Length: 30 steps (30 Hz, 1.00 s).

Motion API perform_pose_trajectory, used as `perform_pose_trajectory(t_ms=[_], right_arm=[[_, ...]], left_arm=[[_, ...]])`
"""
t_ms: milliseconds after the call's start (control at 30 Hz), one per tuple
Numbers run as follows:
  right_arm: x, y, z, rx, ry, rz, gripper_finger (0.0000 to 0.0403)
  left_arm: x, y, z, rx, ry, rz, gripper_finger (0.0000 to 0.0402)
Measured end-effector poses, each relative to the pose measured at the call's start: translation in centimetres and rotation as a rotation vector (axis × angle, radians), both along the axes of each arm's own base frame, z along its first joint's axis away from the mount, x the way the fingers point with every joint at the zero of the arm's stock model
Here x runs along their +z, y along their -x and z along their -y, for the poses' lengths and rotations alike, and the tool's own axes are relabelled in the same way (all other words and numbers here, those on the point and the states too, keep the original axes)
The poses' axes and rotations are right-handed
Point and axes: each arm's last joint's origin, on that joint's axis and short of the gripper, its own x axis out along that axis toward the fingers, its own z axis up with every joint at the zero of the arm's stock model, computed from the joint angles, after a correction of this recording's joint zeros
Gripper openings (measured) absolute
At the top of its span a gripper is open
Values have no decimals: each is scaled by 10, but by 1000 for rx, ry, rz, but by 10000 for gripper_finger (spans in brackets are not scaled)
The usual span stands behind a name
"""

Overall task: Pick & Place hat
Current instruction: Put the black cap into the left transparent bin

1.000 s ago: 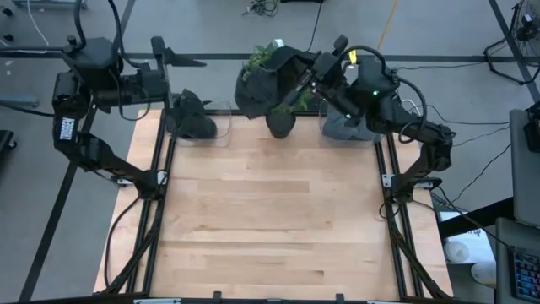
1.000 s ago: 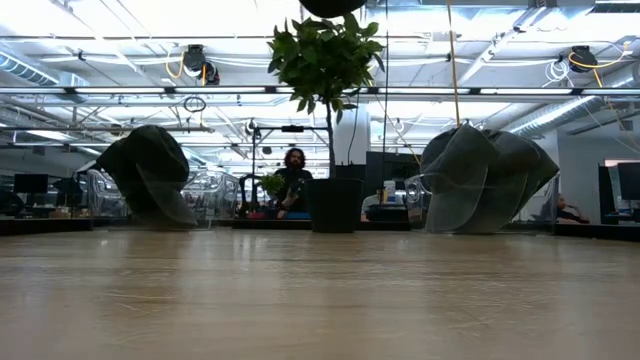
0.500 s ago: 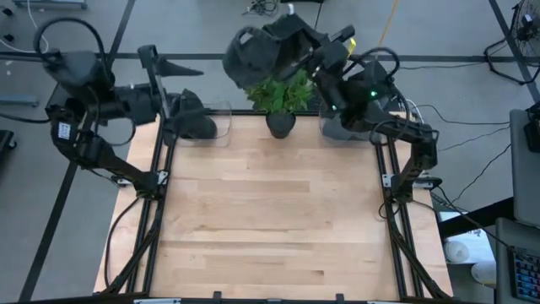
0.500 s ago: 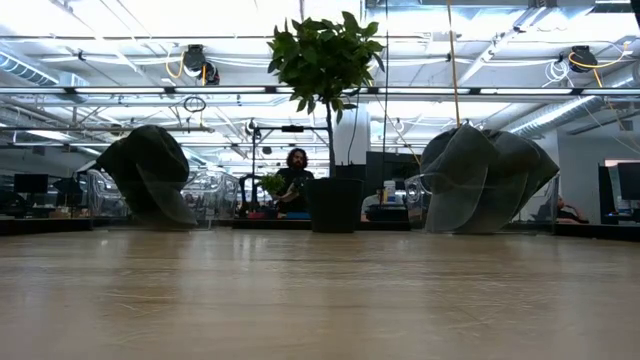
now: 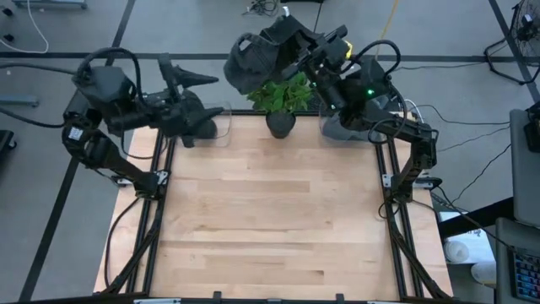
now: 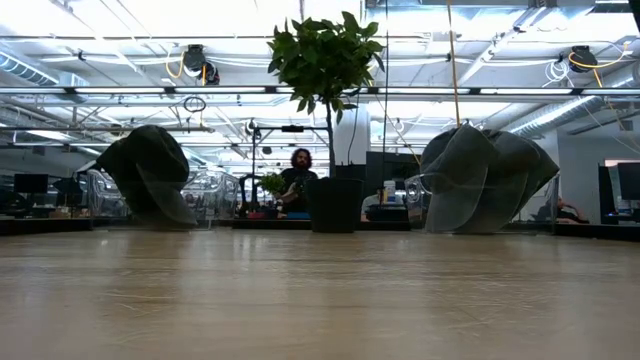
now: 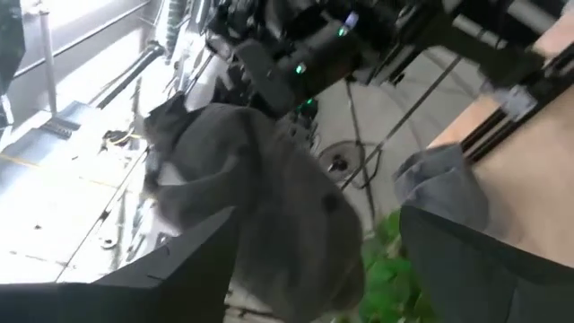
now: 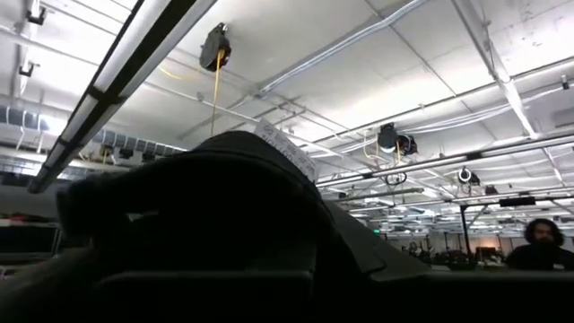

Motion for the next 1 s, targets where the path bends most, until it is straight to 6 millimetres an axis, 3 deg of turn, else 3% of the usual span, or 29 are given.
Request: perform_pose_trajectory(t_ms=[367, 667, 1000], right_arm=[[2, -2, -5, 47, 28, -71, 0], [13, 3, -23, 174, 58, -68, 0], [12, -1, -52, 231, 83, -107, 0]], left_arm=[[-15, -51, 17, -15, -5, -36, 283], [-8, -83, 18, 395, -61, 115, 281], [-4, -89, 19, 542, -59, 172, 271]])
